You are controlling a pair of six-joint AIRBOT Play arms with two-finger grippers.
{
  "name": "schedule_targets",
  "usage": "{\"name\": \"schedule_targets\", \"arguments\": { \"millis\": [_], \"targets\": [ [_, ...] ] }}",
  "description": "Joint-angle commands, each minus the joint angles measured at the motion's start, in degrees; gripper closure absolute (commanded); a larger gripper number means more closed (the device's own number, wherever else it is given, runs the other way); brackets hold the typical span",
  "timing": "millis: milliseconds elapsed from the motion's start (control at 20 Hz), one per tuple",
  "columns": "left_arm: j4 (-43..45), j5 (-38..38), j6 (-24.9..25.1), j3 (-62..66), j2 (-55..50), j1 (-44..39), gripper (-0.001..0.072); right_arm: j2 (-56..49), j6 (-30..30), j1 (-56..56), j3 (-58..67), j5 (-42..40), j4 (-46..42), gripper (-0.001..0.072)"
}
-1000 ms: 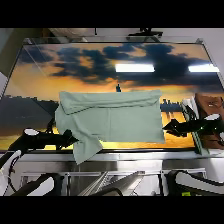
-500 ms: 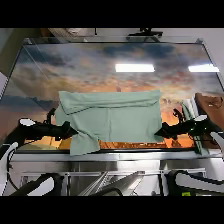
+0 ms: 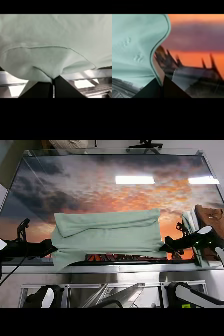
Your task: Fold the shirts.
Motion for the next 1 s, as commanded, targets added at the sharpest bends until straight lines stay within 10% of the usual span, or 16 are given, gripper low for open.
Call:
{"name": "schedule_targets", "arguments": {
  "millis": [0,350,700,900,950],
  "targets": [
    [3.0,-0.5,-1.1,0.2,4.7,1.1,0.069,3.8,1.7,-0.1,0.3,-0.4,-1.5,0.0691],
    [-6.6,9.0,3.2,10.4,-10.8,0.9,0.0689,-1.9,-18.9,1.9,12.1,-8.8,26.6,0.069],
    [-10.9,16.8,7.2,29.6,-37.7,-8.1,0.0689,-20.5,-22.0,7.9,21.4,-17.6,28.6,0.0682],
    [-11.0,16.3,7.0,36.9,-49.7,-9.7,0.0678,-23.5,-22.2,7.4,23.7,-15.8,28.5,0.0435],
    [-11.0,15.2,6.9,38.9,-51.4,-9.7,0.0379,-23.0,-21.7,6.0,25.2,-12.4,28.5,0.0331]
  ]
}}
